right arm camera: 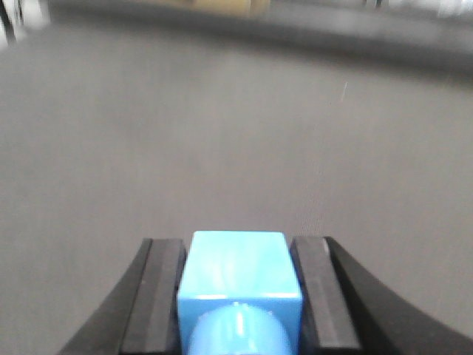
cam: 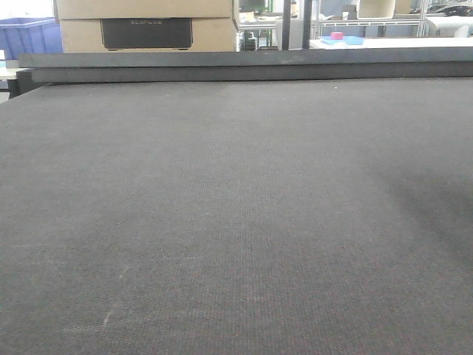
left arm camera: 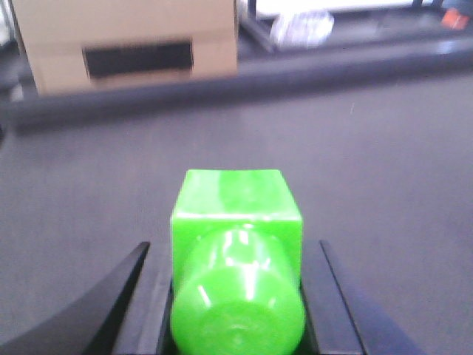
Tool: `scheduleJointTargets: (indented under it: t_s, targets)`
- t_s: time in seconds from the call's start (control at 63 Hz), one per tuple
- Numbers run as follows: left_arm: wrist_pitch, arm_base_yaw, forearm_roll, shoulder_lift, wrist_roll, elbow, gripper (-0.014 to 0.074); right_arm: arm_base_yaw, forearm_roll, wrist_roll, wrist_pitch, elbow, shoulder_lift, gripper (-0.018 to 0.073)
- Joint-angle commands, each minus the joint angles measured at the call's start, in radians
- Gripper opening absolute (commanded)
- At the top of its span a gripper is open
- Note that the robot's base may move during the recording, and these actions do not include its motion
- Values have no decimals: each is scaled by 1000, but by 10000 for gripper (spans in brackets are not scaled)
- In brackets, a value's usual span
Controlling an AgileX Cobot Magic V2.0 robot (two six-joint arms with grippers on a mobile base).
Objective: Grab block from conveyor and place in blue bin
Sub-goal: 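Lift both held blocks up off the belt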
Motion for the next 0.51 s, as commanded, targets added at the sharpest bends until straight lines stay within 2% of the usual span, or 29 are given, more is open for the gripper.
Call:
scheduleJointTargets:
  t_s: [0.0,0.286,0.413,0.492]
  targets:
    - [-24,-9,6,-53,-1,-6,-111,3,-3,-7,-63,41,-84,-167]
    - [-24,-9,4,-85,-1,-6,-111,3,-3,-7,-73,92,-222,-167]
    - [-28,-9,-18,-85,-1,-6,-111,3,-3,-7,-93,92,-224,-167]
    - [-32,-9,-61,-85,-1,-6,-111,3,-3,-7,-110,92,-224,-167]
